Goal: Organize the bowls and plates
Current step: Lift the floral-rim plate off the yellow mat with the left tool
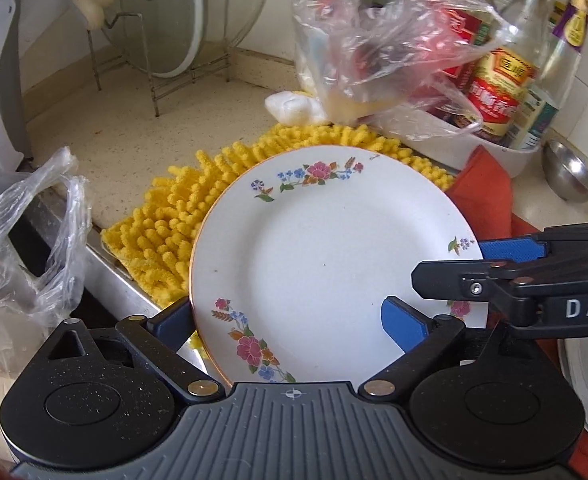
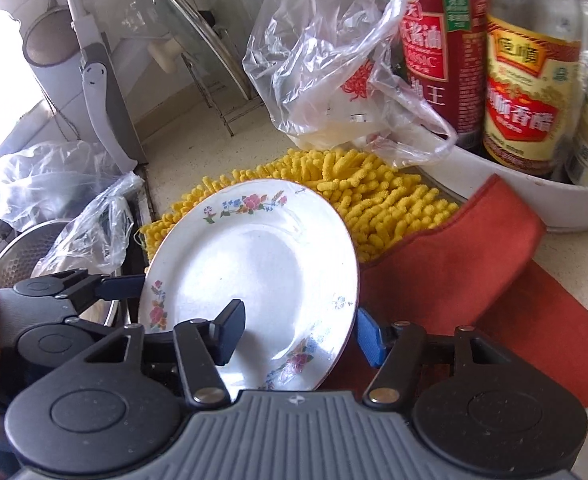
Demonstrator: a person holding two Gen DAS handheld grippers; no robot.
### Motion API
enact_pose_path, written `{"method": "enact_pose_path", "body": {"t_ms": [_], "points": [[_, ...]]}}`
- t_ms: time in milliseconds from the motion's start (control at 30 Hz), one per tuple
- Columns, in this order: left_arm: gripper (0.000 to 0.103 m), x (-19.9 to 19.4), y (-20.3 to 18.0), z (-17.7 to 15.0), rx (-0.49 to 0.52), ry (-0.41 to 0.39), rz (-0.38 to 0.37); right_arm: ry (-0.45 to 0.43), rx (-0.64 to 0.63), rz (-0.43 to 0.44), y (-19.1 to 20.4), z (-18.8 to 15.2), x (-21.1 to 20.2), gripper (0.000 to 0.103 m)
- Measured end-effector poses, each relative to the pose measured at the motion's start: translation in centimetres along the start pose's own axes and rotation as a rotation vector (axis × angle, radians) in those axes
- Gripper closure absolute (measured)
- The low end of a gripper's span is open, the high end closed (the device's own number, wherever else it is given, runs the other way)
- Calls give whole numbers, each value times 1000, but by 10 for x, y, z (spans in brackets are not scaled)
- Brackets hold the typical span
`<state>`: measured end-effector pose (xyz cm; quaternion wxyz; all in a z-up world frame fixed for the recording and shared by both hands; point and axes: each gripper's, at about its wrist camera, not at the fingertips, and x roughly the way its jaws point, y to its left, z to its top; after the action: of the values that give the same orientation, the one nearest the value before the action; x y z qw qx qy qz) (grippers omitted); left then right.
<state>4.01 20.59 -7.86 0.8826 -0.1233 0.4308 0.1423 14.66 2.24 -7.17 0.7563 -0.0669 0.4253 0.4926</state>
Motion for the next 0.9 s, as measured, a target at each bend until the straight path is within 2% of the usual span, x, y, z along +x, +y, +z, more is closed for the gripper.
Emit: {"method": "enact_pose_path", "body": {"t_ms": [100, 167, 300, 367, 567, 900], "points": [[4, 6, -6, -2, 31, 19, -44, 17, 12, -31, -10, -2, 2, 45], [5, 8, -6, -1, 51, 16, -34, 56, 76, -28, -22, -2, 12, 45], [3, 14, 4, 1, 45, 6, -67, 39, 96, -23, -24, -7, 12, 45], [2, 16, 0, 0, 63, 3, -60, 42, 109, -19, -25, -9, 13, 45], [3, 14, -8, 6, 73, 3, -48, -2, 122, -21, -21, -8, 10, 48], [5, -14, -12, 27, 57, -94, 17, -115, 69, 31, -11, 14, -17, 48]]}}
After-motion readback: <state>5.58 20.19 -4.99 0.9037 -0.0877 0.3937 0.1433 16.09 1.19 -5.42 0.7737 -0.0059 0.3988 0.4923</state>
